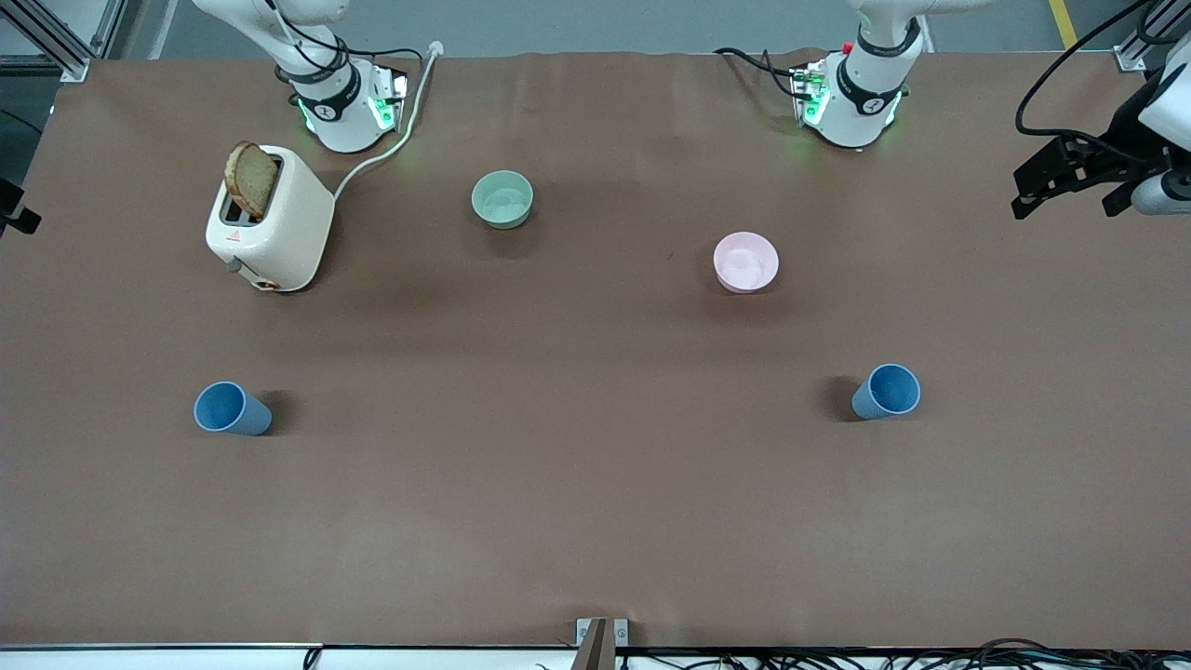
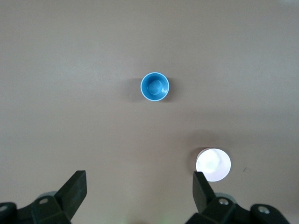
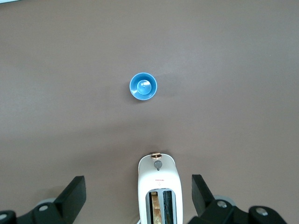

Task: Stack blue cups with both arms
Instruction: 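Move the right gripper and the left gripper toward the two blue cups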

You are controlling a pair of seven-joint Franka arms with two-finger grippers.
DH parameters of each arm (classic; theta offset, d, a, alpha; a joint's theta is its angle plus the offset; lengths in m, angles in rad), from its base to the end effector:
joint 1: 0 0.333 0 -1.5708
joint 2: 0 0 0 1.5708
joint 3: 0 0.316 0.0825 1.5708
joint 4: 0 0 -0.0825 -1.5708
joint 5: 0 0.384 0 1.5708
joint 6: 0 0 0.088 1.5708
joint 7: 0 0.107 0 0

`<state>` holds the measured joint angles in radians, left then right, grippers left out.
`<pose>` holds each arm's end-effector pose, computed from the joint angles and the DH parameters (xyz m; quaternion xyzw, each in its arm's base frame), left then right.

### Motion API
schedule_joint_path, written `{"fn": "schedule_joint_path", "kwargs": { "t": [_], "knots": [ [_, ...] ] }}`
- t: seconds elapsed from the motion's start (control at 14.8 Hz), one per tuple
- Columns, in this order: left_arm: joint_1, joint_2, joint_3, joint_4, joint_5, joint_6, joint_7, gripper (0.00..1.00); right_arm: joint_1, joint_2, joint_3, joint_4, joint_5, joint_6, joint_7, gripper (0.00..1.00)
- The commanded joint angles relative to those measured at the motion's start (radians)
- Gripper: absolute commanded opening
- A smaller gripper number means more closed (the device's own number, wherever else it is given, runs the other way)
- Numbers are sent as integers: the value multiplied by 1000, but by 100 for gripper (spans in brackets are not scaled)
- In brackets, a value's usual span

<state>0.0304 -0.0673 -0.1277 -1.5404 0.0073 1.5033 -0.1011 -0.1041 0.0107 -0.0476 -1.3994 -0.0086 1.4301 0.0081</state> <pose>0.5239 -0.0530 0.6688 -0.9999 -0.0023 -0.0155 0.0064 0.5355 -0.0827 0.6858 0.9967 -0.0804 0.0097 0.0052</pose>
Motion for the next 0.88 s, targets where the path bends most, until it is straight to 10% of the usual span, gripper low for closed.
{"fn": "schedule_joint_path", "kwargs": {
  "t": [0.0,0.81],
  "knots": [
    [-9,9,10,20,-10,-2,-3,100,7,-9,-11,-12,-8,3,-10,100],
    [20,306,11,17,2,249,2,100,1,116,-11,-27,-14,76,-25,100]
  ]
}}
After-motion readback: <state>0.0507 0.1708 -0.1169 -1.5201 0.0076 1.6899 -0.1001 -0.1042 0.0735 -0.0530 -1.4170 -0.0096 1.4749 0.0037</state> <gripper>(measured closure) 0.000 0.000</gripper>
